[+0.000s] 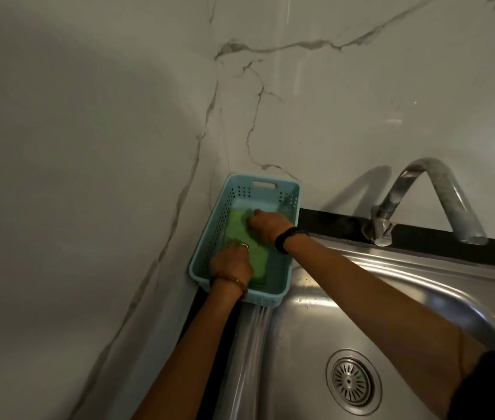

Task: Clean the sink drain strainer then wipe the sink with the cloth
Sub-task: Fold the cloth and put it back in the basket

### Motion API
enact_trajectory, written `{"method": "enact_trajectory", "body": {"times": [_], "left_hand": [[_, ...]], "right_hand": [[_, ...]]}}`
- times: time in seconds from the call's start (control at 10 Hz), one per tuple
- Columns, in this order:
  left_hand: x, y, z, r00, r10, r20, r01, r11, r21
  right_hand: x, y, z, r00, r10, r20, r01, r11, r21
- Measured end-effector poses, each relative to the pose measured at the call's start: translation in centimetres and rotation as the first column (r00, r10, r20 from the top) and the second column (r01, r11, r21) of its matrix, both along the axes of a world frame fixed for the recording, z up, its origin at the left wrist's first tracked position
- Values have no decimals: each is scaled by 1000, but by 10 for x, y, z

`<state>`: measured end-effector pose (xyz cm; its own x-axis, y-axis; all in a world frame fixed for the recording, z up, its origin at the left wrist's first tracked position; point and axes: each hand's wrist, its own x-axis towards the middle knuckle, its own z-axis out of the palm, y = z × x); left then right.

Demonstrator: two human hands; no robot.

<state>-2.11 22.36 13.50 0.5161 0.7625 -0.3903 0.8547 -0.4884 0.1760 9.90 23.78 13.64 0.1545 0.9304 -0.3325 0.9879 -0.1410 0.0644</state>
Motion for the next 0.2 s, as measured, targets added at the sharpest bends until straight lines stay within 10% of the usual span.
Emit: {"method": "enact_trajectory", "body": {"times": [0.2], "left_hand": [[1,-4,6,975,33,220,-49,997,67]], "right_hand": [[-7,-24,20,989,-36,-143,73,963,261]]}}
